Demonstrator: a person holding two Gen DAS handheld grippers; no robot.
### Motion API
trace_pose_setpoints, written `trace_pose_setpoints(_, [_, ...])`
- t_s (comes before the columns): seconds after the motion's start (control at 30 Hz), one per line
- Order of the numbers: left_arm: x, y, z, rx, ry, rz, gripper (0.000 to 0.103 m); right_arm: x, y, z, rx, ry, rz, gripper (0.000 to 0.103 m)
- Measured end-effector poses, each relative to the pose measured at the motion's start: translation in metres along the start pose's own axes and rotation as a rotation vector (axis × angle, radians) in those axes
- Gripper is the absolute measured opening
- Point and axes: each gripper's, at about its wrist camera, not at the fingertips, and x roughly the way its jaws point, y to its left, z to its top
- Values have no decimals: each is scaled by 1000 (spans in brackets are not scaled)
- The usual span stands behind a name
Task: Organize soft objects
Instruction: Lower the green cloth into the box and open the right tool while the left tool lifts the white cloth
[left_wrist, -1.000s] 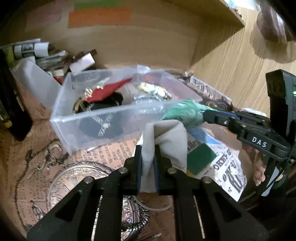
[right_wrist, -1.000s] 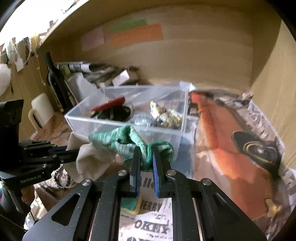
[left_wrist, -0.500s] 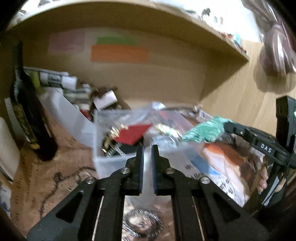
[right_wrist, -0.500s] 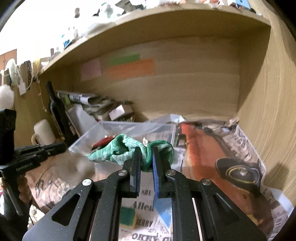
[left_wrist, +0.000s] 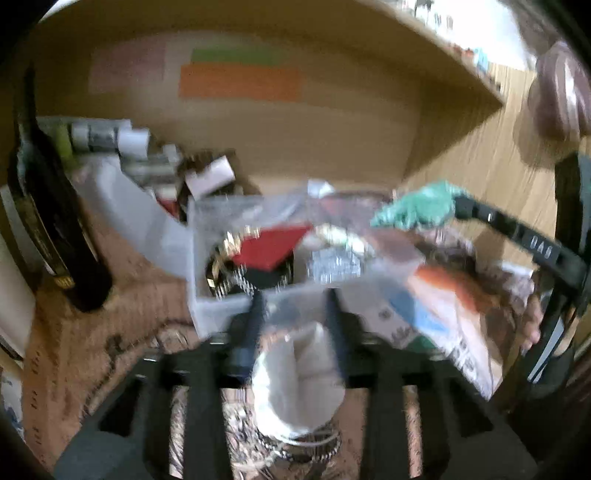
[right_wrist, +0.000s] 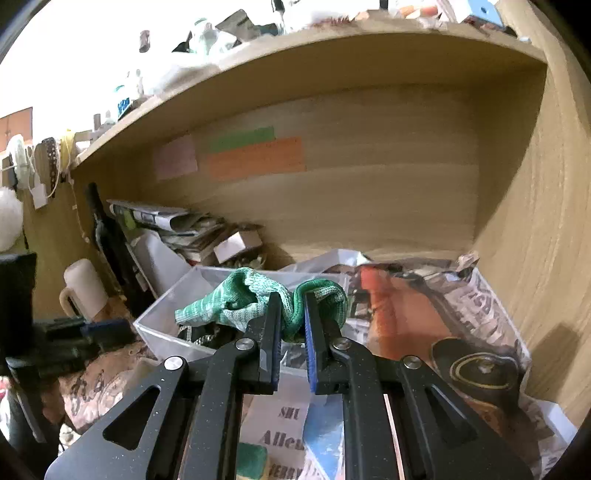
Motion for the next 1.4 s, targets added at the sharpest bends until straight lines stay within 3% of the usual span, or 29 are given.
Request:
trace_pose_setpoints(0.07, [10, 0, -9, 2, 38, -3, 59, 2, 1, -2, -4, 10, -1, 10])
trace_pose_setpoints(0.27, [41, 4, -35, -10, 165, -16, 59, 8, 0, -1, -7, 28, -1, 10])
trace_pose_setpoints(0.33, [48, 8, -42, -28, 178, -14, 47, 11, 0, -1, -7, 33, 0, 10])
trace_pose_setpoints(0.37, [50, 9, -44, -31, 186, -10, 33, 13, 1, -1, -7, 36, 1, 10])
trace_pose_setpoints(0.4, [52, 10, -45, -35, 196, -5, 26, 15, 1, 0, -8, 39, 2, 10])
trace_pose_setpoints(0.7, [17, 6, -28, -35, 69, 4, 19, 39, 10, 3, -36, 70, 7, 10])
trace_pose_setpoints(0.9, [-15, 3, 6, -22, -68, 30, 15, 50, 15, 7, -58, 72, -13, 10])
trace_pose_setpoints(1.13, [-23, 10, 45, -24, -170, 84, 11, 65, 25, 7, -121, 113, -22, 10])
trace_pose_setpoints(1.27, [-19, 15, 57, -29, -186, 91, 8, 77, 28, 1, -143, 150, -28, 10])
trace_pose_setpoints(1.4, [-8, 18, 55, -22, -131, 76, 8, 92, 28, -6, -158, 193, -34, 10])
